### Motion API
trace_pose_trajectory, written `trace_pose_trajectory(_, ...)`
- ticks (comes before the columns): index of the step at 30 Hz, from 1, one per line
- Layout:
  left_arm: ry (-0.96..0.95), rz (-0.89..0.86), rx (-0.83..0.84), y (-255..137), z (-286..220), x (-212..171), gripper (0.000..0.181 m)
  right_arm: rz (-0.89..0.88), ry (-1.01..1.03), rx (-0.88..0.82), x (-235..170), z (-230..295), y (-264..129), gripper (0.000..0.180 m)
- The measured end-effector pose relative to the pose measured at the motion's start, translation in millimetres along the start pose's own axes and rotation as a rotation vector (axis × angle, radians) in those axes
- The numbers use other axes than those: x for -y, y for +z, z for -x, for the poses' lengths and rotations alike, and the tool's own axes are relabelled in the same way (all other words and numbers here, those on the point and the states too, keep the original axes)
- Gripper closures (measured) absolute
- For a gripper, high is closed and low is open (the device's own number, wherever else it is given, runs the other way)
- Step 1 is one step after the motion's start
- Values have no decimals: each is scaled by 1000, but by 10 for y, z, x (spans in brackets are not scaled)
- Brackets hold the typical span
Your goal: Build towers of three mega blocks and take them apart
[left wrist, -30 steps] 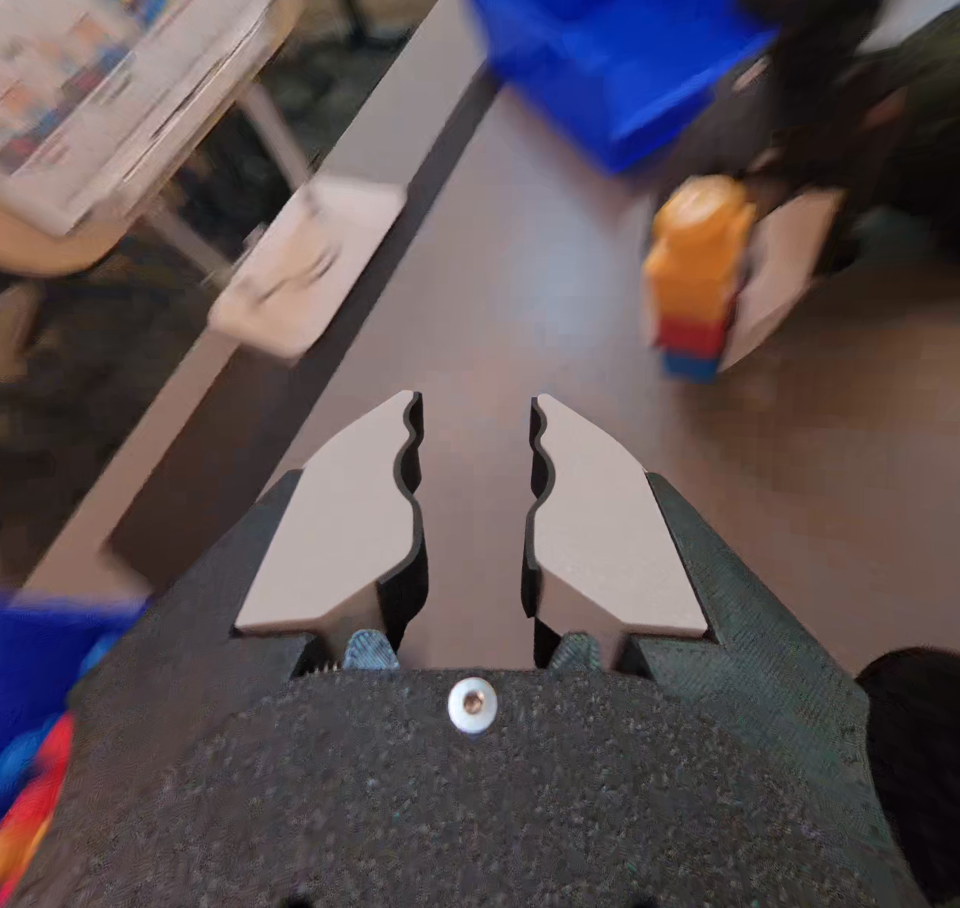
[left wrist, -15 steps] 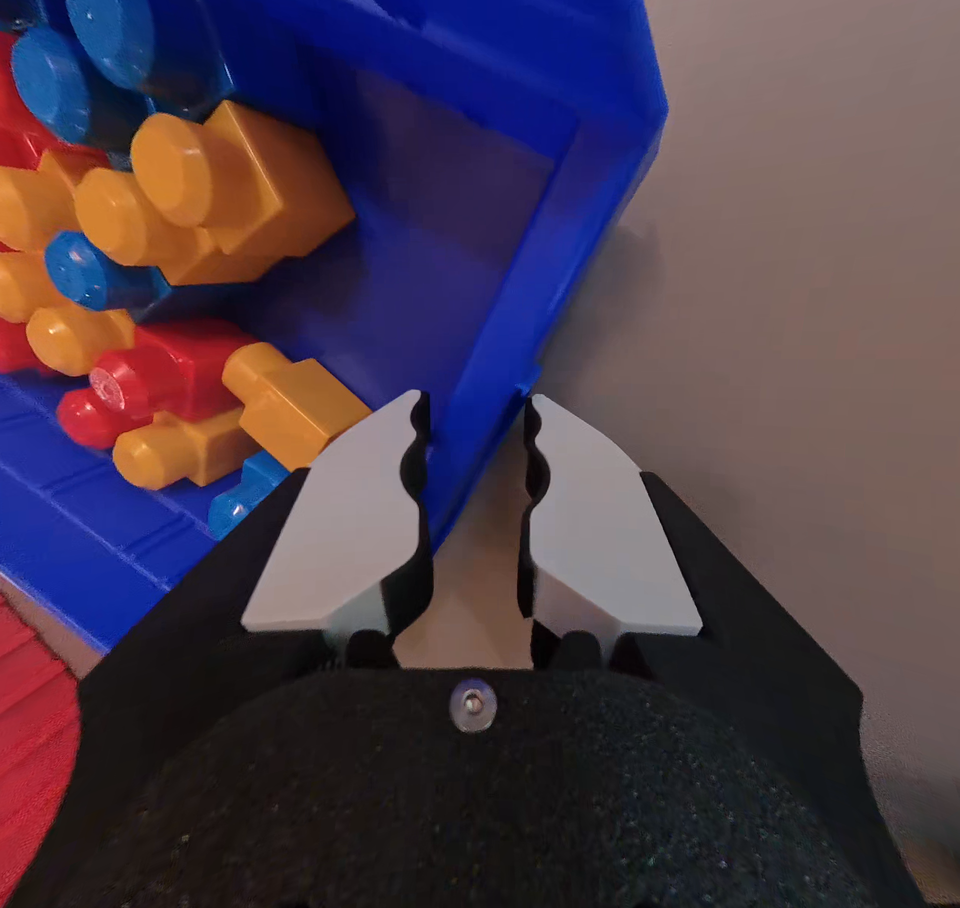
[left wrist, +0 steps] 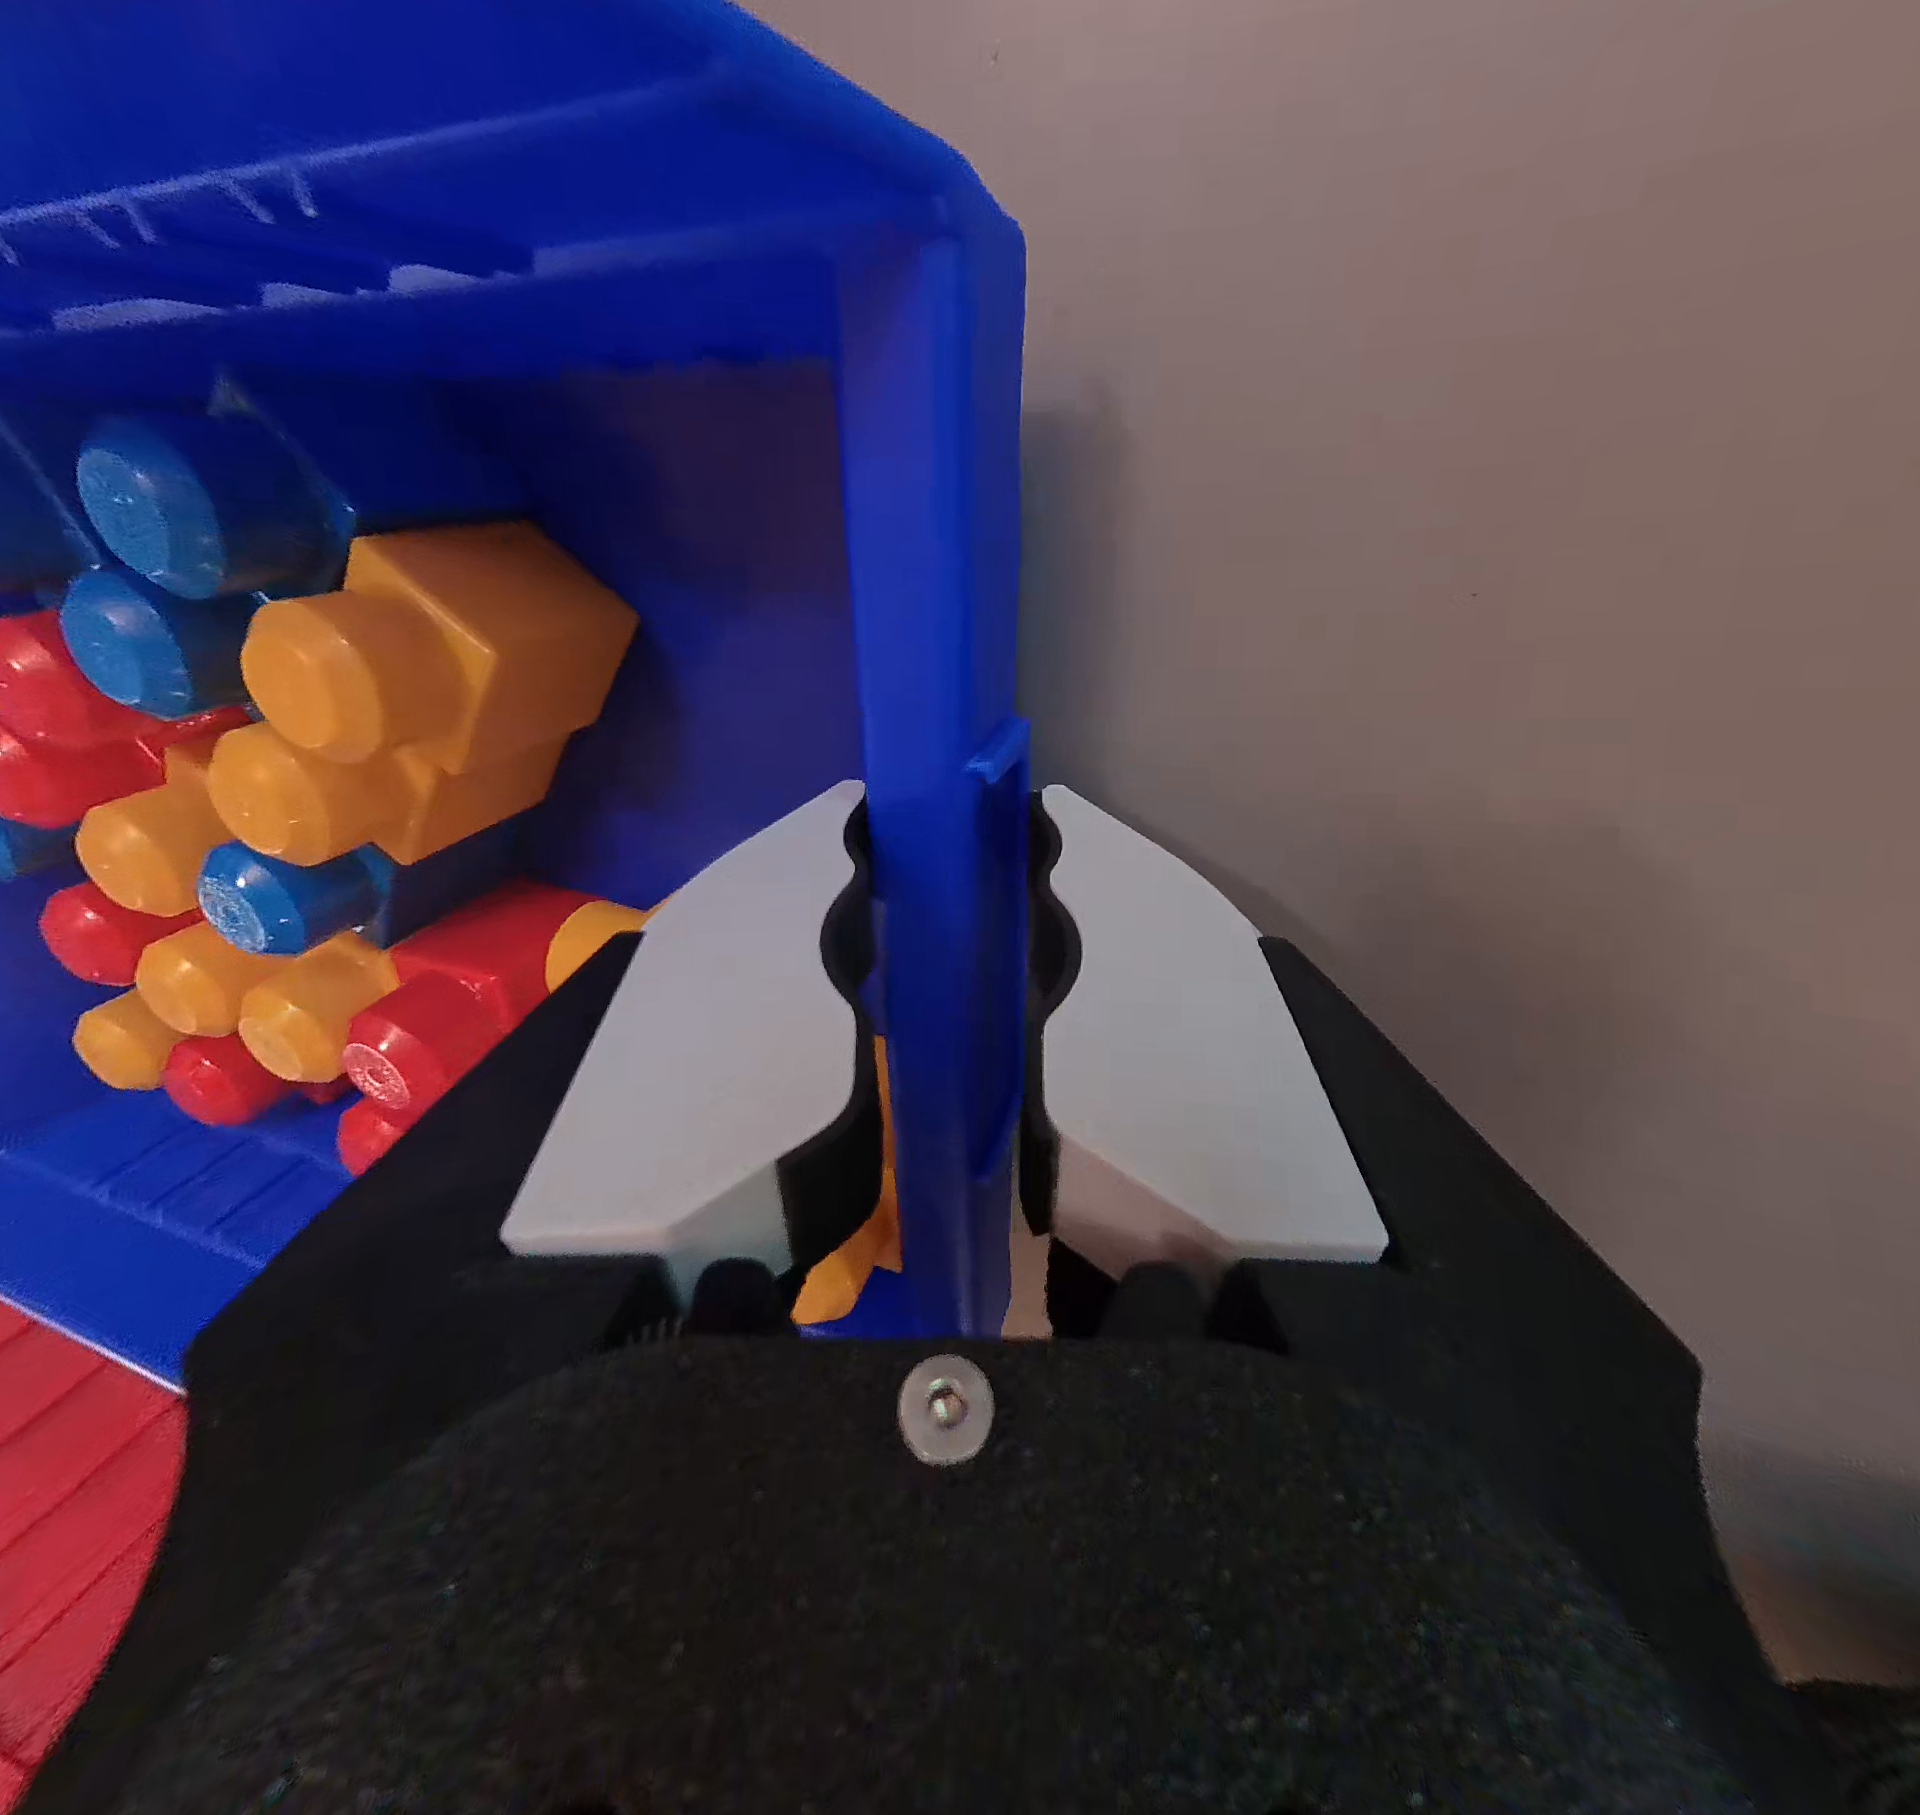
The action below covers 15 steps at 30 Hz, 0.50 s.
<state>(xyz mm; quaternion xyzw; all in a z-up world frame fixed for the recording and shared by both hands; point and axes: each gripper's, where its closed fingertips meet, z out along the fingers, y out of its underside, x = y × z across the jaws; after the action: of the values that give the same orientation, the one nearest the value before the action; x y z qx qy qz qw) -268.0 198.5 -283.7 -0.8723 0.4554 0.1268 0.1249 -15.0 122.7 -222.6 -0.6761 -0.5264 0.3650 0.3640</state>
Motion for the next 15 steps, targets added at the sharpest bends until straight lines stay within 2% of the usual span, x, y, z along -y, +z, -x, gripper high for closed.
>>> trace_pose_trajectory(6,-37,-11,-88,-19,-38,-193,155,-7,8,-7,-2,-25,-10,143)
trace_pose_trajectory(11,-38,-1,-68,-21,-9,-220,153,-21,16,-1,11,-24,-1,143)
trace_pose_trajectory(14,-65,-9,-74,-191,-19,-263,150,-27,7,-18,30,-40,-24,143)
trace_pose_trajectory(15,-64,-67,-73,-329,-27,-206,149,-36,9,-25,52,-52,-38,143)
